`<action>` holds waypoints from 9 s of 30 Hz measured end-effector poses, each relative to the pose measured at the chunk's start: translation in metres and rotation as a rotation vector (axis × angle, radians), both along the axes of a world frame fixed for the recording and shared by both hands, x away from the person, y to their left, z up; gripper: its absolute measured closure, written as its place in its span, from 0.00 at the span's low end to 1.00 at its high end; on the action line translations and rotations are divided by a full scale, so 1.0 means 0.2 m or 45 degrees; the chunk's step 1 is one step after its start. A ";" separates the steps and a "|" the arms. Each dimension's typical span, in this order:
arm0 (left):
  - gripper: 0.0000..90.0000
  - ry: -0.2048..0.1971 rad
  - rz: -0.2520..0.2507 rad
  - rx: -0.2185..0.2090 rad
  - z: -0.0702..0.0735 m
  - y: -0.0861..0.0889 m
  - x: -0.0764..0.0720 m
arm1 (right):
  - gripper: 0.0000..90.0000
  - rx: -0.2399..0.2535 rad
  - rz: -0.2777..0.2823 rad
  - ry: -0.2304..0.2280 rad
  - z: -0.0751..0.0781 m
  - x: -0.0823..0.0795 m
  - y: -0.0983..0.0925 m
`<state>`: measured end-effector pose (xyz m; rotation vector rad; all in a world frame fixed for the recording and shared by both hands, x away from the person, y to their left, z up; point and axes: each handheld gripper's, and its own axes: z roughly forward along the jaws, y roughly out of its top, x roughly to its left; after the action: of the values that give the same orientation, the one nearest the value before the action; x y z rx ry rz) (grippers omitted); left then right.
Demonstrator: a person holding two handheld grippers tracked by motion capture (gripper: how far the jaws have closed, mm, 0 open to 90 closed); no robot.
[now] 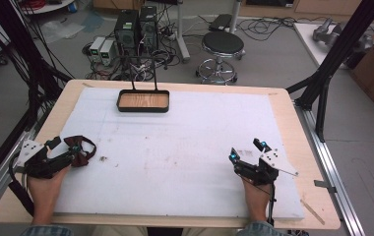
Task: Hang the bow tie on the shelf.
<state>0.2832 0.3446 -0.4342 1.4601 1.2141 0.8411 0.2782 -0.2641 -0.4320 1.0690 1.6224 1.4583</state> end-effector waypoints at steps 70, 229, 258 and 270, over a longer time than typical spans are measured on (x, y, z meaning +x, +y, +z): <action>0.82 0.146 -0.283 0.037 0.15 -0.11 0.14 | 0.12 -0.018 0.011 0.003 0.00 0.00 0.01; 0.71 0.112 -0.175 0.029 0.46 -0.19 1.05 | 0.12 -0.046 0.030 0.009 0.00 0.01 0.03; 0.52 -0.067 -0.281 0.008 0.61 -0.12 0.72 | 0.12 -0.054 0.025 0.010 0.00 0.01 0.03; 0.47 -0.125 -0.341 0.058 0.63 -0.16 0.51 | 0.12 -0.051 0.023 0.007 0.00 0.01 0.03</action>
<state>0.3846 0.3126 -0.3084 1.5588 0.9075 0.7511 0.2798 -0.2588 -0.4320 1.0390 1.6626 1.4297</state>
